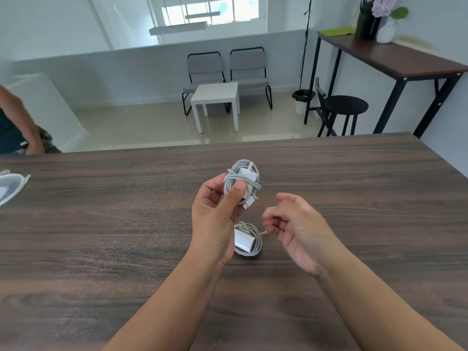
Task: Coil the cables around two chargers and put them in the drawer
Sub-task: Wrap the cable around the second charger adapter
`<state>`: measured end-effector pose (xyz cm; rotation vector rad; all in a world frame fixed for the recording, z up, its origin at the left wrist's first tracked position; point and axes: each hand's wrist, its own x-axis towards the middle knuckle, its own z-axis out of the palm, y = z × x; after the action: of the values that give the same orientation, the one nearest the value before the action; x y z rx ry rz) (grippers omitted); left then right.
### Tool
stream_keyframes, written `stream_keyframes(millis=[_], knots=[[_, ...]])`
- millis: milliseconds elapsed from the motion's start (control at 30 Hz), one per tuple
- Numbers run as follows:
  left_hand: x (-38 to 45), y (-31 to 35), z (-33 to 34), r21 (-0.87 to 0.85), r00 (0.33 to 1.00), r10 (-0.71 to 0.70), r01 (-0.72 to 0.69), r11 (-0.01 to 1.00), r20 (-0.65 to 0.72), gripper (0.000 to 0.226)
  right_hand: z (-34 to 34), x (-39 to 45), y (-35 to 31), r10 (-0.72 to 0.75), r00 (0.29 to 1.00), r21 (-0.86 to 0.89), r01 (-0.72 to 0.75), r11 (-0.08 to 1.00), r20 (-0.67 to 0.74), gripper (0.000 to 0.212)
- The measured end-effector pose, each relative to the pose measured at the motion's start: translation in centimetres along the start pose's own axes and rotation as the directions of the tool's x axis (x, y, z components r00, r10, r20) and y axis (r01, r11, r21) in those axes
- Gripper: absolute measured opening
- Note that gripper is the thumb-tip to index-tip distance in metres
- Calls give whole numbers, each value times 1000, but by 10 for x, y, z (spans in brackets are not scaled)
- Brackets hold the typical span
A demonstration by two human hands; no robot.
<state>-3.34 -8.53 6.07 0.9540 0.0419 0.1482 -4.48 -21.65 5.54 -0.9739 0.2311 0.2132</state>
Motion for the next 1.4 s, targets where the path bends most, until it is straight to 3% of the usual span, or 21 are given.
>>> stream_keyframes(millis=[67,167,267,433,967,1167,1300,1400], knots=[[1,2,-3,6,1000,-1,1,1000,14,31,-6,2,-12,22,999,-105,-19,994,33,19],[-1,-1,-6,20,1000,-18,17,1000,26,33,-5,4,-15,92,988,-325,-49,945,121,26],[-3,-5,-8,25,999,-36,35,999,33,31,1,4,-10,61,986,-406,8,914,156,26],[-2,-1,-11,23,998,-31,30,999,56,31,5,5,-6,-33,978,-433,122,893,208,26],[-6,-8,-2,0,997,78,-78,997,6,39,7,9,-6,-48,970,-399,142,906,238,31],[3,-3,-10,17,997,-22,20,1000,81,32,1,9,-10,-110,972,-545,209,812,209,18],[5,4,-20,178,988,-4,-24,984,156,46,-5,16,-12,-126,982,-488,179,854,140,19],[7,5,-32,401,972,-17,-80,913,232,47,-8,21,-14,-99,973,-435,184,881,209,21]])
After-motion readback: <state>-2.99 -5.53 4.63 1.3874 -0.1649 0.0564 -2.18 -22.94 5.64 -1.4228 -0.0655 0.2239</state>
